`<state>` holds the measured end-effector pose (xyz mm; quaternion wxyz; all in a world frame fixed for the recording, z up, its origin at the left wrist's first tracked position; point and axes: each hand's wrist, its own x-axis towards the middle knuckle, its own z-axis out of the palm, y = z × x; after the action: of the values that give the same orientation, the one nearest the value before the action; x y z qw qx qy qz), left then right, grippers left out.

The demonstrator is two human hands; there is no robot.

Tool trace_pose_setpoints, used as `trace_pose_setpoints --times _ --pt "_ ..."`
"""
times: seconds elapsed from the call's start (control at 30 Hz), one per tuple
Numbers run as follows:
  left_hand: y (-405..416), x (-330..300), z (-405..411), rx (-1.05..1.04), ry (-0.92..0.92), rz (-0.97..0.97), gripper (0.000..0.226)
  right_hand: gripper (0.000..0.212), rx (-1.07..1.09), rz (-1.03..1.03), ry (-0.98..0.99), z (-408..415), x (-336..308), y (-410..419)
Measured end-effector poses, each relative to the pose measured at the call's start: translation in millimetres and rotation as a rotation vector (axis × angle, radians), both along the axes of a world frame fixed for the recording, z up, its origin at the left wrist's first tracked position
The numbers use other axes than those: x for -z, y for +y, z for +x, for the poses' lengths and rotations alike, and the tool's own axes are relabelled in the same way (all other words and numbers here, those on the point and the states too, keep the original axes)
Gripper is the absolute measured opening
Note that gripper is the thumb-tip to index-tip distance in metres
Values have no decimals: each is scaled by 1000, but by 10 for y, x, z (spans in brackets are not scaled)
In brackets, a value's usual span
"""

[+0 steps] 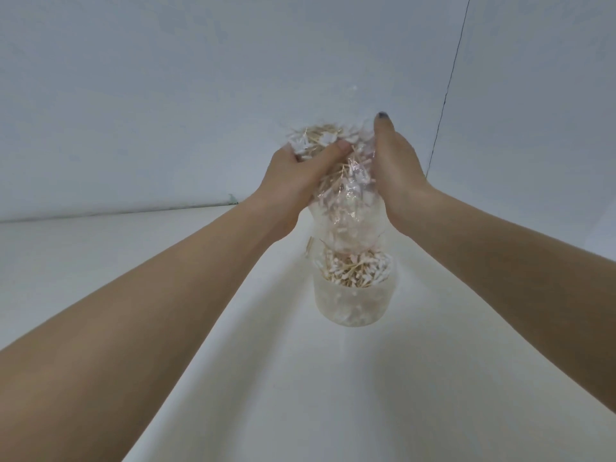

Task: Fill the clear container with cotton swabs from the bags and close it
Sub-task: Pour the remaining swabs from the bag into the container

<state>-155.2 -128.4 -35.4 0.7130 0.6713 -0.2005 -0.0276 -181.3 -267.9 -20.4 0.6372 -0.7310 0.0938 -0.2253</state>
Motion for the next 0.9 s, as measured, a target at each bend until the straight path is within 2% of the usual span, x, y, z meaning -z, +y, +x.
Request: trace_pose_setpoints --times 0.2,0.37,0.53,0.6,0.73,0.8,0.9 --pt "34 -36 -4 -76 58 -56 63 49 -93 134 150 -99 230 -137" --pt "-19 -102 3 -118 33 -72 47 47 -55 77 21 -118 217 -111" --pt "-29 -31 32 -98 198 -146 77 43 -123 52 165 -142 238 -107" --pt "4 34 39 -73 265 -179 69 40 -136 40 167 -158 250 -100" --pt "81 150 -5 -38 420 -324 30 46 -122 -52 222 -159 293 -49" --pt "115 191 -57 18 465 -391 26 52 -127 -112 275 -160 326 -36" --pt "154 268 -110 86 507 -409 23 49 -109 -229 269 -183 383 -7"
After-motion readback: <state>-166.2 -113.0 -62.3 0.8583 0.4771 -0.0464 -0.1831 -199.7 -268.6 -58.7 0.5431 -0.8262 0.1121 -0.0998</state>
